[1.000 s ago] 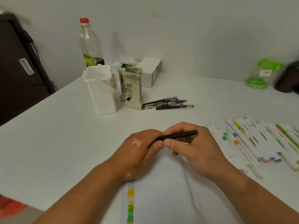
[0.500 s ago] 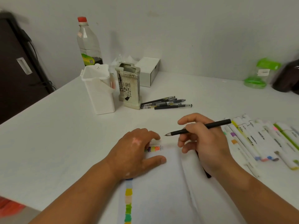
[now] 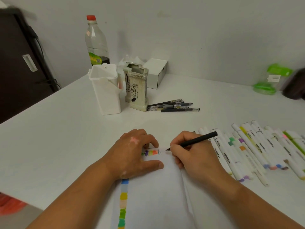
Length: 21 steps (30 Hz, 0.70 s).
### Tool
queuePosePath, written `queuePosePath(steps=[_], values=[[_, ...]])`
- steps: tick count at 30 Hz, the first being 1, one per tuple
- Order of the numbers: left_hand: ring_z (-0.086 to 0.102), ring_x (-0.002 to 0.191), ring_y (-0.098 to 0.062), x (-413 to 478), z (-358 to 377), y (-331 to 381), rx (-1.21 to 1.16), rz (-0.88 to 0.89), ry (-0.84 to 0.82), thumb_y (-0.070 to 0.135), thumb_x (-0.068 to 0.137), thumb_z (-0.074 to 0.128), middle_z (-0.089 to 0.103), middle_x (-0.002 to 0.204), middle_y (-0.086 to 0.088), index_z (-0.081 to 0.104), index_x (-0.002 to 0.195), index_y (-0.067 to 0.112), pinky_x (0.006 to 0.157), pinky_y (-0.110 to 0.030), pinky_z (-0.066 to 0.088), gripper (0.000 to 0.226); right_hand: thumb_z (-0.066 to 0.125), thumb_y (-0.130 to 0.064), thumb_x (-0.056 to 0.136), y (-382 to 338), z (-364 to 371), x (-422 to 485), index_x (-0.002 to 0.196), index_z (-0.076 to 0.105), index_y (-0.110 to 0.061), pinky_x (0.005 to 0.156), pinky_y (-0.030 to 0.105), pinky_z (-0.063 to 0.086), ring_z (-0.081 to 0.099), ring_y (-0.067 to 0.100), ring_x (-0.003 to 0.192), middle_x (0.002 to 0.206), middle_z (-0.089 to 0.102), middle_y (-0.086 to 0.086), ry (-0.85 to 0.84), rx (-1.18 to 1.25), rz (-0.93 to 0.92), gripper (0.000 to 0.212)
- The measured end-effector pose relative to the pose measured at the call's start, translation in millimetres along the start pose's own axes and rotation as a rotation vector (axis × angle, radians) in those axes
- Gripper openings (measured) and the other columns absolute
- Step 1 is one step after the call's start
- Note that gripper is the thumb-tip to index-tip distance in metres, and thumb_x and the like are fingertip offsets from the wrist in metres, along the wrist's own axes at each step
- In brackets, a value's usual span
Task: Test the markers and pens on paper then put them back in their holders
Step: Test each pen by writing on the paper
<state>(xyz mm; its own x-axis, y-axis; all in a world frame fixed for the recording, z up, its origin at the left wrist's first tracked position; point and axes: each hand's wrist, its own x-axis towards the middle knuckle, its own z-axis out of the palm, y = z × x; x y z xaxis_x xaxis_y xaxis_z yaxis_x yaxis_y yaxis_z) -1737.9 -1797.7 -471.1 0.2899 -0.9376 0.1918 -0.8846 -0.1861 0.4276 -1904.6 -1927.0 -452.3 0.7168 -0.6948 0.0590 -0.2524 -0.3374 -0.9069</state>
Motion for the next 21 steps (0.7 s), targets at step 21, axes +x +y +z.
queuePosePath(steps=[21], values=[[0.050,0.085,0.000,1.7,1.0,0.1,0.001,0.005,-0.013,0.076,0.070,0.064,0.052,0.088,0.020,0.065,0.106,0.043,0.077,-0.022,0.044,0.048,0.070,-0.014,0.082,5.9,1.5,6.1,0.074,0.073,-0.024,0.050,0.016,0.048,0.062,0.009,0.048,0.056,0.068,0.002,-0.052,-0.066,0.021,0.014]])
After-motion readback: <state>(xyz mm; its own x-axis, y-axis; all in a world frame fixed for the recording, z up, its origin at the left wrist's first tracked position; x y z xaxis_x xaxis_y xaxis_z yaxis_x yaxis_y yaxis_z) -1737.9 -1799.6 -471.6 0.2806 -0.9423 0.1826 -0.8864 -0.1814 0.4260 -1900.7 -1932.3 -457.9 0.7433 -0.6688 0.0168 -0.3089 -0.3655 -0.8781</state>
